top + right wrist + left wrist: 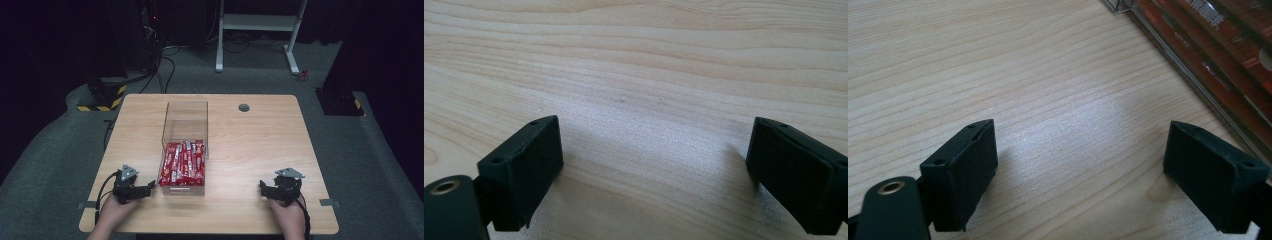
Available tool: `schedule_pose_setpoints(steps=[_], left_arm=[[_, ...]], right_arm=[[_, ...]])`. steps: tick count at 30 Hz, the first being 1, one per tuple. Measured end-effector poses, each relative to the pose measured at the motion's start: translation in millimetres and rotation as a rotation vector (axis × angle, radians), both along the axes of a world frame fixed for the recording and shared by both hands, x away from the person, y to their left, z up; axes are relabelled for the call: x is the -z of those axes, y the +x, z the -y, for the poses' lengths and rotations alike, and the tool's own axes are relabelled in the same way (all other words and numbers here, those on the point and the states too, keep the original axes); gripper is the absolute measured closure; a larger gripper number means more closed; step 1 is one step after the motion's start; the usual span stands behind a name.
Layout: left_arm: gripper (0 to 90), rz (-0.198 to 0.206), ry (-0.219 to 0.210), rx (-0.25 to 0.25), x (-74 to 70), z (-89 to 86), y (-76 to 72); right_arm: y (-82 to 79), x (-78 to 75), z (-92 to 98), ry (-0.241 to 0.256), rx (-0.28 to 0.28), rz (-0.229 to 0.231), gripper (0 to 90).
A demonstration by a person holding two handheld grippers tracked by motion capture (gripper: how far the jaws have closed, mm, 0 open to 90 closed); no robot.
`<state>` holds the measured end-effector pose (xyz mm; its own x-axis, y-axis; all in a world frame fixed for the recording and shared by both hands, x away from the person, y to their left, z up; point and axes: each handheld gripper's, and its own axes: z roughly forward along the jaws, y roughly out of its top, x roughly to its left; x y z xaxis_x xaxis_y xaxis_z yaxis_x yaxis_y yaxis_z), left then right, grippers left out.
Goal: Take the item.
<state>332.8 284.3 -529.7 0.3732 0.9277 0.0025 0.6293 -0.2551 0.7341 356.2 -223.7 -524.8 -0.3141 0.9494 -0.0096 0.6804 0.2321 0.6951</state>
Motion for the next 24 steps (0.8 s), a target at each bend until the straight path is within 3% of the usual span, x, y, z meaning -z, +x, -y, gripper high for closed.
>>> schedule_pose_setpoints(steps=[24], left_arm=[[14.3,0.0,-0.002,-0.002,0.0,-0.1,-0.7]], right_arm=[[-1.0,0.1,1.6,-0.003,-0.026,0.004,7.9]])
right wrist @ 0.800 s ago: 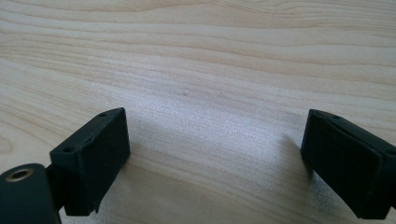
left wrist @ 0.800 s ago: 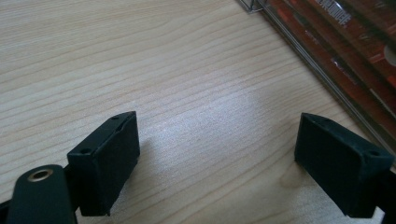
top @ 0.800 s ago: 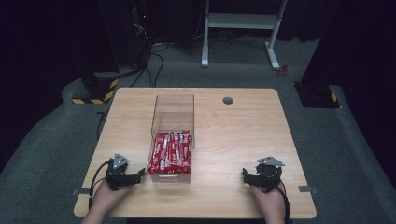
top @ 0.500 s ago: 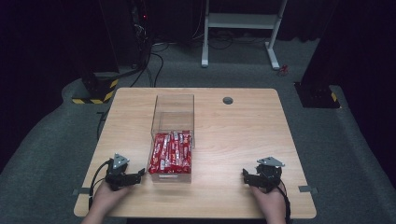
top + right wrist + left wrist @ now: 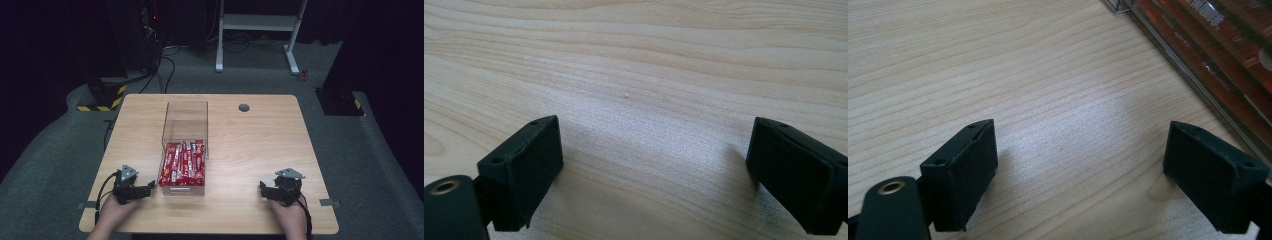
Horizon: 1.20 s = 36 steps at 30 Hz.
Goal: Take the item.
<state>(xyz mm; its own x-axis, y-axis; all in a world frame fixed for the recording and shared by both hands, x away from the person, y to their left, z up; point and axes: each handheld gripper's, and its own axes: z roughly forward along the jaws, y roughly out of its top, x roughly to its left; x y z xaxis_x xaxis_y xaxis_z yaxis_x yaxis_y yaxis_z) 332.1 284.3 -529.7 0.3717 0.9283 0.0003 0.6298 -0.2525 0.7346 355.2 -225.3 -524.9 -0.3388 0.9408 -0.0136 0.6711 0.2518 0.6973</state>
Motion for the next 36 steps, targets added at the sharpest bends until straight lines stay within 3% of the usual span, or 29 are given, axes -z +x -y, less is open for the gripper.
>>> schedule_pose_setpoints(steps=[18,36], left_arm=[[14.3,-0.002,-0.003,-0.001,0.0,0.2,-0.5],[14.2,0.0,-0.005,-0.004,0.2,0.3,-1.1]], right_arm=[[-2.3,-2.9,-1.3,-0.004,-0.03,0.0,9.4],[-10.1,-17.3,-14.7,0.014,-0.084,0.057,9.8]])
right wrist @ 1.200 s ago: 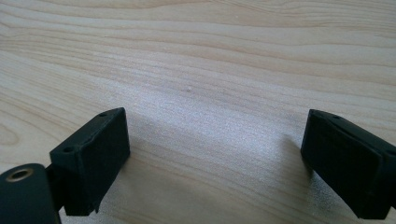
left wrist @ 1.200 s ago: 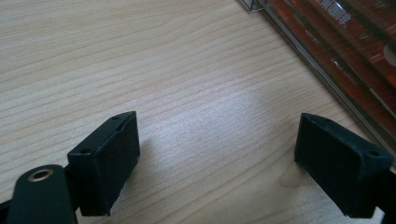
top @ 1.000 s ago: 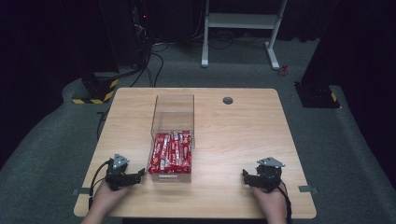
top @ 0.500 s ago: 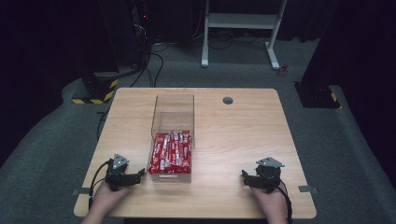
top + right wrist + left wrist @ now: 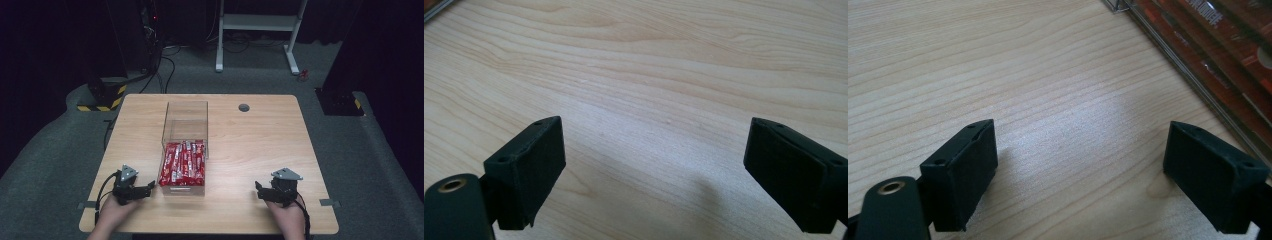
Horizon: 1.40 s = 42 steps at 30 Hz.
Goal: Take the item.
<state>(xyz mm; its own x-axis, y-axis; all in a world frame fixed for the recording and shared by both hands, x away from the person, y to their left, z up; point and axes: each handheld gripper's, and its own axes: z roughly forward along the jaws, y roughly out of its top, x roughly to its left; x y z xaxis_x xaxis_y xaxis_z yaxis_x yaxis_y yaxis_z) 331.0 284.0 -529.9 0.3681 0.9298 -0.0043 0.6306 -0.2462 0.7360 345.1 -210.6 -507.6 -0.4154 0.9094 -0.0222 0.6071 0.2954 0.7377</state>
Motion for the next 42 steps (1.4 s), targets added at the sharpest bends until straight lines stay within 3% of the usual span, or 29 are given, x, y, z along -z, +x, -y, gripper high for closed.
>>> schedule_pose_setpoints(steps=[27,42], left_arm=[[14.2,-0.002,0.003,0.002,-0.1,-0.2,0.0],[14.2,-0.002,0.002,0.002,-0.1,-0.2,-0.1]], right_arm=[[-4.7,-13.3,-47.7,0.03,-0.115,0.042,12.5],[-2.1,-17.3,-60.3,0.044,-0.147,0.047,14.4]])
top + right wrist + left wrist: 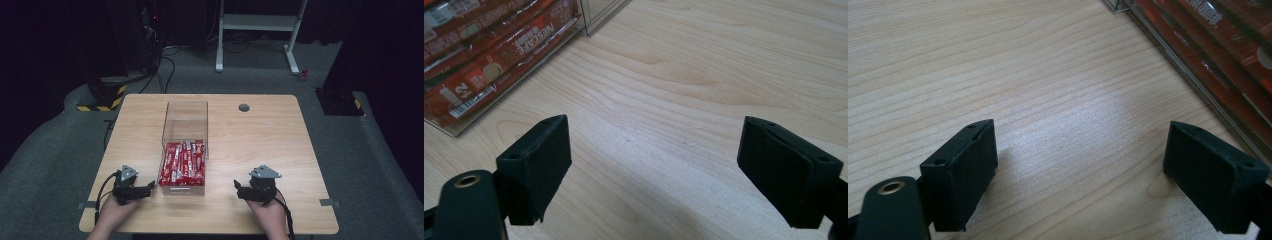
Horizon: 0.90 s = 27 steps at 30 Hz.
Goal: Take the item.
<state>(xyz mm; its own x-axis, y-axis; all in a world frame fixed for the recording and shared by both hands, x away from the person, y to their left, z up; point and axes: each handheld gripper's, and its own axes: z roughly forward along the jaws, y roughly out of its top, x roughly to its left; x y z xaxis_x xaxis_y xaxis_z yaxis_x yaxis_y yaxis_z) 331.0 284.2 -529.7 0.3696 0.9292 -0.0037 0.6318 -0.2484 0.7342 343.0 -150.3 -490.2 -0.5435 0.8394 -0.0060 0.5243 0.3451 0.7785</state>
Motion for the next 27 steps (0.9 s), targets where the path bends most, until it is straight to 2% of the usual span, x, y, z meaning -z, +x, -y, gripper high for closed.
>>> schedule_pose_setpoints(steps=[12,27], left_arm=[[14.2,0.0,0.0,0.0,0.0,0.0,0.0],[14.2,0.0,0.0,0.0,0.0,0.0,0.0]], right_arm=[[5.0,-12.0,-4.0,0.026,-0.012,0.017,15.0],[2.7,-27.3,-9.7,0.03,-0.036,0.05,15.2]])
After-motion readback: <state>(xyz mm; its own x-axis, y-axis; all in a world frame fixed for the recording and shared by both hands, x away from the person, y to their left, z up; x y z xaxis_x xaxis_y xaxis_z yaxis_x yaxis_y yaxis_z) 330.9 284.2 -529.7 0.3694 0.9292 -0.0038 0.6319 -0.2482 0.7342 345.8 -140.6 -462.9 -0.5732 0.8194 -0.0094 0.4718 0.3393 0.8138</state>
